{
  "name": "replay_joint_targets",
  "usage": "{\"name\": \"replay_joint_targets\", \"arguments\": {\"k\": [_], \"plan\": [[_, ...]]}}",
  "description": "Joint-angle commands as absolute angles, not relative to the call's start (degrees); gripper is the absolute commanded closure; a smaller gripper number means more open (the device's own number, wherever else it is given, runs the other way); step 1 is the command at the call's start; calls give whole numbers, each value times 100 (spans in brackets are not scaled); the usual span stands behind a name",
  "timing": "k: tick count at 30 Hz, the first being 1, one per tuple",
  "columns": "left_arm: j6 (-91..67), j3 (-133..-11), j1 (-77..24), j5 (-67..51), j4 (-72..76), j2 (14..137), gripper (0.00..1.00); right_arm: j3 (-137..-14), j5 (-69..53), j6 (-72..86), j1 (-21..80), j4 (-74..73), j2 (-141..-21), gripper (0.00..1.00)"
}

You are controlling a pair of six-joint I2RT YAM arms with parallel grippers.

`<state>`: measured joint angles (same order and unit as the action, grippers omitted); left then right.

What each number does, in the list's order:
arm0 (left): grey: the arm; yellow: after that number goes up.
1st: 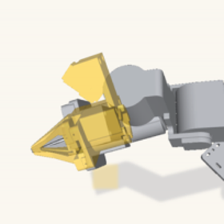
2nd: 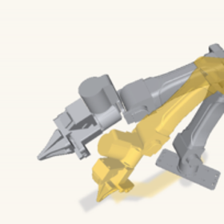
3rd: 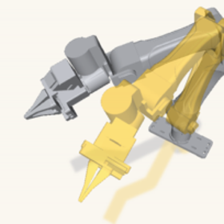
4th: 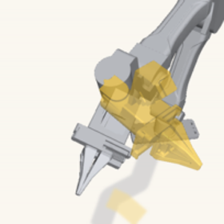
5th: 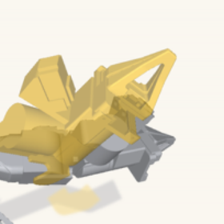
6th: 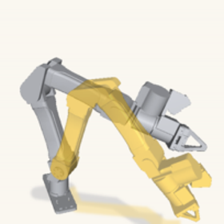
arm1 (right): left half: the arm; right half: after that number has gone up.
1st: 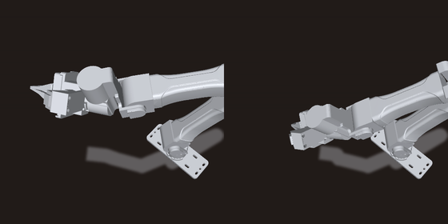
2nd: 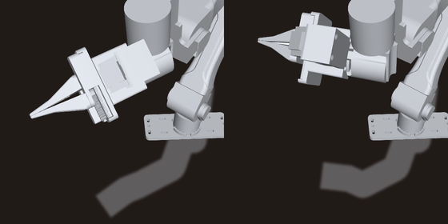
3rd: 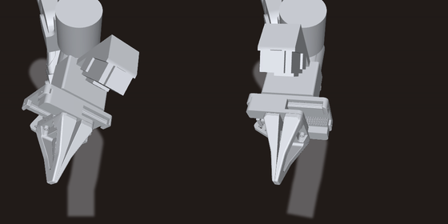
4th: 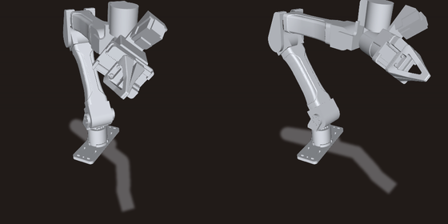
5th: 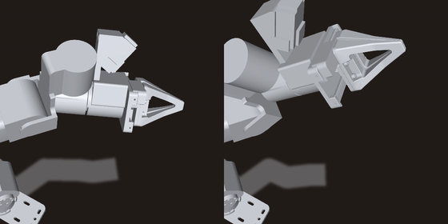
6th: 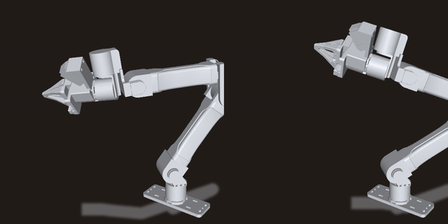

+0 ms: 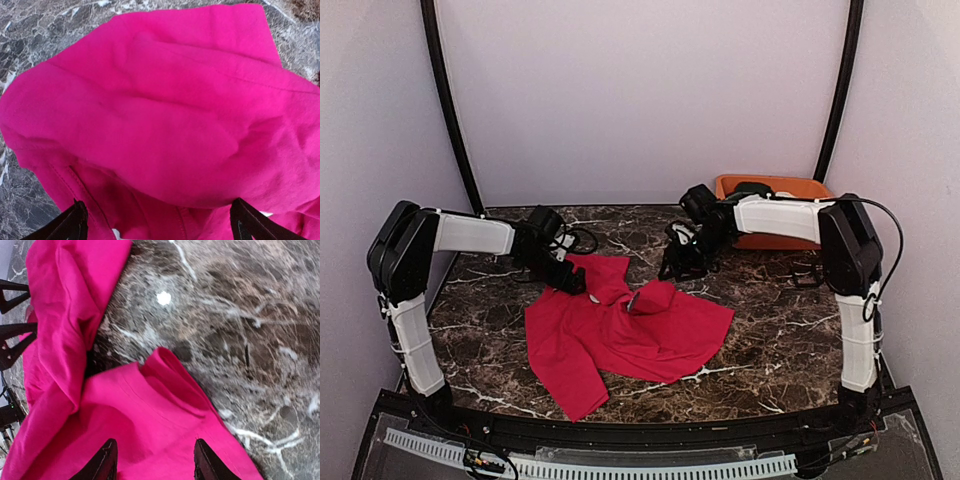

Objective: Pin the brooch onto the clothing
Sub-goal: Adjust the clothing with brooches at the center of the board.

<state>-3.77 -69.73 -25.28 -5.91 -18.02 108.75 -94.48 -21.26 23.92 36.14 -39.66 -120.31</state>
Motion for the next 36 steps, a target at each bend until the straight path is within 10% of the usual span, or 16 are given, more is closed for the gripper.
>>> {"name": "replay_joint_targets", "arguments": {"k": [1,10,14,20,36], "plan": [[-52,-7112,-2531,-262,-2236,11019,1,-10023,-2461,2225,3650,-3829,-12539,50],[150,-7386,-2525,-254,-2348,11265,13,-10297,-2983,2172,3633,-3924,-13071,64],[182,-7455,-2510,-273,-2429,11349,37,-10149,-3372,2194,3630,-3767,-13072,97],[210,-7452,-2472,-79,-2602,11359,97,-9850,-3071,2394,3608,-3586,-12667,100],[509,-6237,-1887,1102,-3157,10175,99,-8747,763,3913,3142,-4075,-10893,100]]}}
